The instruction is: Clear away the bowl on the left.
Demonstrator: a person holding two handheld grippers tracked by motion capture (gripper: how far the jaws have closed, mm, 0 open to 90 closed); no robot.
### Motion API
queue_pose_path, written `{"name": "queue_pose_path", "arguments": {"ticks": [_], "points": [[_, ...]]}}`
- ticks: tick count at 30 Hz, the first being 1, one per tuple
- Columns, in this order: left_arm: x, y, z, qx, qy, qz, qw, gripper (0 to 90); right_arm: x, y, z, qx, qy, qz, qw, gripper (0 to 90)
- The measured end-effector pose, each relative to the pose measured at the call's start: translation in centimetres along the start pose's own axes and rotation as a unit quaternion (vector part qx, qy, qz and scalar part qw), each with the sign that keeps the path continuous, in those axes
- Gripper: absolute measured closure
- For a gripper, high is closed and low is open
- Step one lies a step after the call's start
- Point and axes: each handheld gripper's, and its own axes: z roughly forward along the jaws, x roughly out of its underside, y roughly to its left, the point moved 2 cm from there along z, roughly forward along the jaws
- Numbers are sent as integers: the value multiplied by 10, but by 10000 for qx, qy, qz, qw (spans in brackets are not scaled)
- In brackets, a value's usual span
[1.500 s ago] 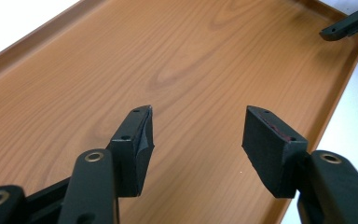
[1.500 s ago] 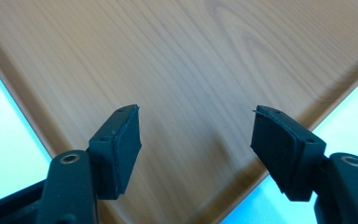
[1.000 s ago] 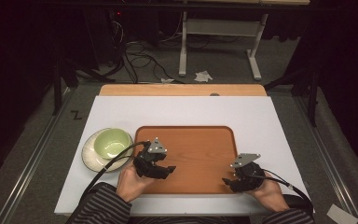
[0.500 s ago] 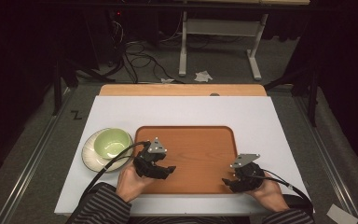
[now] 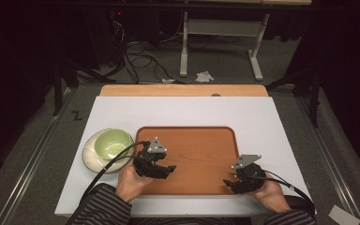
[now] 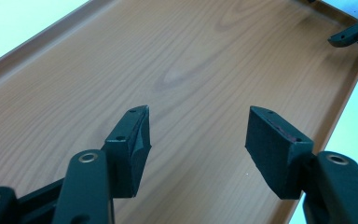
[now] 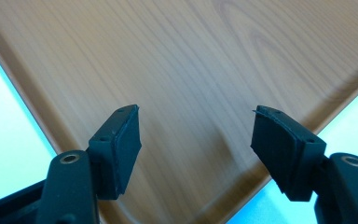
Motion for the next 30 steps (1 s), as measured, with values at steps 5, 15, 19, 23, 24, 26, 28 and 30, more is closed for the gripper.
{"name": "queue_pose_path", "arguments": {"ticks": [5,15,19,23,24,26,28,30], "points": [[-1,-1,-1,64,-57,-55,9999,369,0,0,0,-9,2,-2,10000,343],[-3,3,-9,14,-161,-122,9998,396,0,0,0,15,-48,10,10000,343],[-3,4,-10,-25,-159,-117,9998,391,0,0,-1,5,-1,-7,10000,344],[-3,5,-12,-38,-197,-117,9997,386,0,0,-1,15,-16,3,10000,343],[-3,6,-13,-32,-193,-144,9997,392,0,0,-1,17,-49,20,10000,344],[-3,7,-14,-33,-193,-164,9997,396,0,0,-1,6,3,-9,10000,344],[-3,8,-14,-58,-197,-165,9997,396,0,0,-1,6,1,-11,10000,344],[-3,8,-15,-74,-207,-167,9996,396,0,0,-1,1,-8,-2,10000,343]]}}
